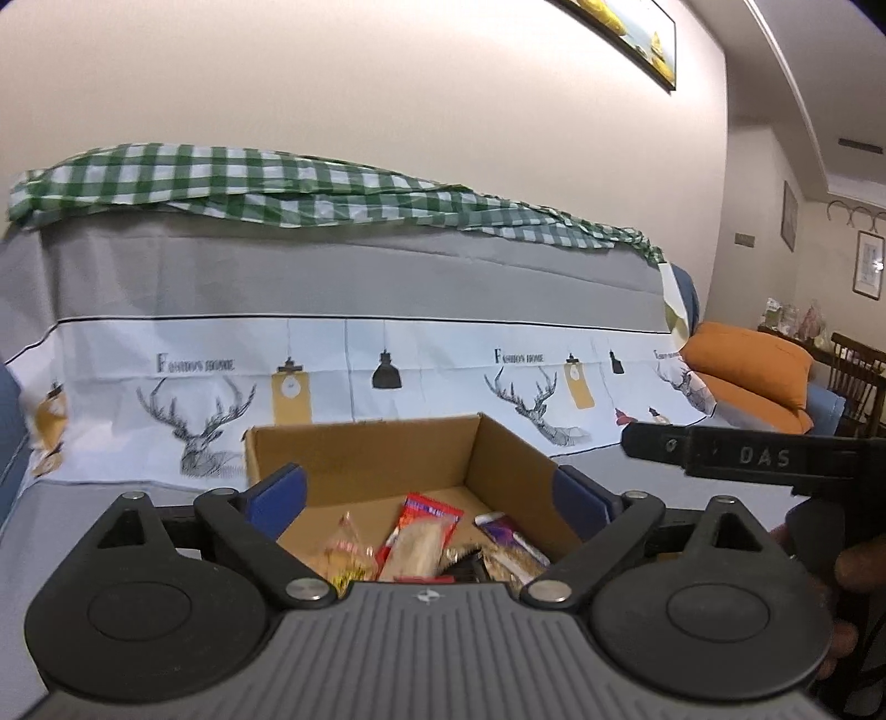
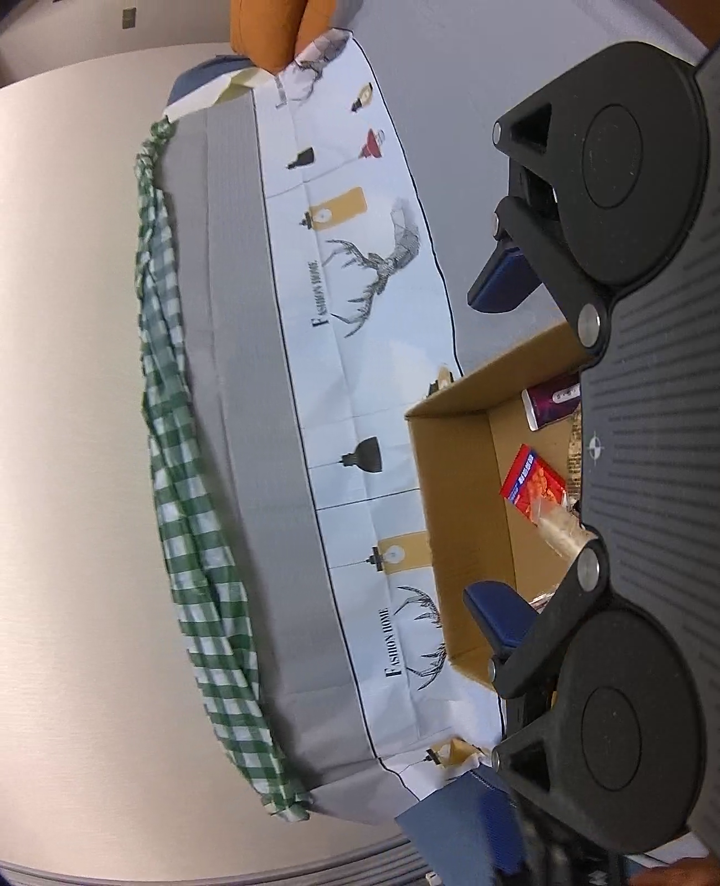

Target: Organize snacks

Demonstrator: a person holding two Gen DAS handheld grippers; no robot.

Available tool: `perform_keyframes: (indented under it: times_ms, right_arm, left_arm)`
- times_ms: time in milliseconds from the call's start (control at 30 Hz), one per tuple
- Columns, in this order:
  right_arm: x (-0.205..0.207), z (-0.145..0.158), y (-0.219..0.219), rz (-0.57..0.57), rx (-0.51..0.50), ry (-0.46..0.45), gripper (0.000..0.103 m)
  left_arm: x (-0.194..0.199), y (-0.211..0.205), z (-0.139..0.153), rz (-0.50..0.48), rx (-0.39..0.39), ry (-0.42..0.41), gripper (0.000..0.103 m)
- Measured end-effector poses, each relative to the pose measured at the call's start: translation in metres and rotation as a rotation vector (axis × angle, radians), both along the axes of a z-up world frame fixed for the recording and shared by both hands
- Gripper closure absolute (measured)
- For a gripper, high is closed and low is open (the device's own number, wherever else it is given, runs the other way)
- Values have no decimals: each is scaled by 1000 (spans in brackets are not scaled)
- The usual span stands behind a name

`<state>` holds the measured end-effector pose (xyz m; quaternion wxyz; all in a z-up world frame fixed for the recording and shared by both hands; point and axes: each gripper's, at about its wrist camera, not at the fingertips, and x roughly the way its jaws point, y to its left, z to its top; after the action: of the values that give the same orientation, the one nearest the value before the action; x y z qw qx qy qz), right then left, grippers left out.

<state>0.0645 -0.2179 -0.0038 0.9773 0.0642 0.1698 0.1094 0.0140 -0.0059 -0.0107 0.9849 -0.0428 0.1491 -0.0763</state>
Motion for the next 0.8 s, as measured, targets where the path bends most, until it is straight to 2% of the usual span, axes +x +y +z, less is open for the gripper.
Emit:
perform_keyframes:
  times_ms: [133, 233, 333, 400, 500, 567, 667, 800]
  right_arm:
    - [-29, 3, -7, 33, -47, -20, 1]
    - [-46, -1, -10, 46, -86, 3, 1]
    - [-60, -13, -13, 37, -106, 31, 1]
    - [-64, -25, -18, 31, -76, 64, 1]
    - [-60, -33, -19, 2, -16, 118, 1]
    - [-56, -35, -11, 15, -35, 122, 1]
    - [-51, -40, 1, 44, -85, 148, 1]
    - [-52, -41, 0, 39, -84, 140, 1]
  left_arm:
    - [-30, -10, 2, 43, -12, 24, 6]
    - [-44, -20, 1, 61, -13, 82, 5]
    - [-51, -26, -8, 102, -27, 167, 0]
    - [-49, -27, -16, 103, -45, 228, 0]
    - [-41, -31, -27, 131, -1, 270, 0]
    - [-34, -31, -32, 158, 28, 287, 0]
    - [-25, -23, -37, 180, 2, 326, 0]
    - [-18, -22, -40, 181, -5, 358, 0]
